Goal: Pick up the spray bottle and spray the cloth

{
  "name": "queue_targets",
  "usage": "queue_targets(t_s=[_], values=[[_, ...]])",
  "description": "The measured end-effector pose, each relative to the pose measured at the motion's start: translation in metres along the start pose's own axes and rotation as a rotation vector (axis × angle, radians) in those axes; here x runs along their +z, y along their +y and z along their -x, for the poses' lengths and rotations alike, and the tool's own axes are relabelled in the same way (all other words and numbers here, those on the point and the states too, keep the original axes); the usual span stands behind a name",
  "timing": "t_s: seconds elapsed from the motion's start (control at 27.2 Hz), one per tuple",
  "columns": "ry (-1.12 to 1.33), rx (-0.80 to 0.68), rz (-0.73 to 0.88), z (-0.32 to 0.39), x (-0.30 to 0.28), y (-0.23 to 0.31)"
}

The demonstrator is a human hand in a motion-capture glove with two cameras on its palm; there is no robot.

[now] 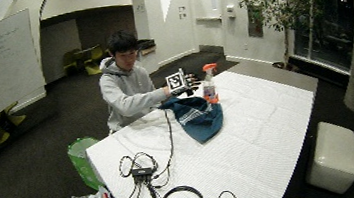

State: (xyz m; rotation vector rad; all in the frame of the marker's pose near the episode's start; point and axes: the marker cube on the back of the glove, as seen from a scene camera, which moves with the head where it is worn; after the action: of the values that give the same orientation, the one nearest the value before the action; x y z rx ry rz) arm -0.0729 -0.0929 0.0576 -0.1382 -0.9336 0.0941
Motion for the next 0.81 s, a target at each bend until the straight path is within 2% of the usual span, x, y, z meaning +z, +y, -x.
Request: queue_targets(t_s=[0.29, 0.48, 0.81], values=[[-0.114, -0.012, 0.098, 0.017, -0.005, 0.022], [0.004, -0.018, 0.009, 0.000, -0.002, 0.014], [-0.107, -0.009, 0.064, 0.014, -0.011, 0.027]])
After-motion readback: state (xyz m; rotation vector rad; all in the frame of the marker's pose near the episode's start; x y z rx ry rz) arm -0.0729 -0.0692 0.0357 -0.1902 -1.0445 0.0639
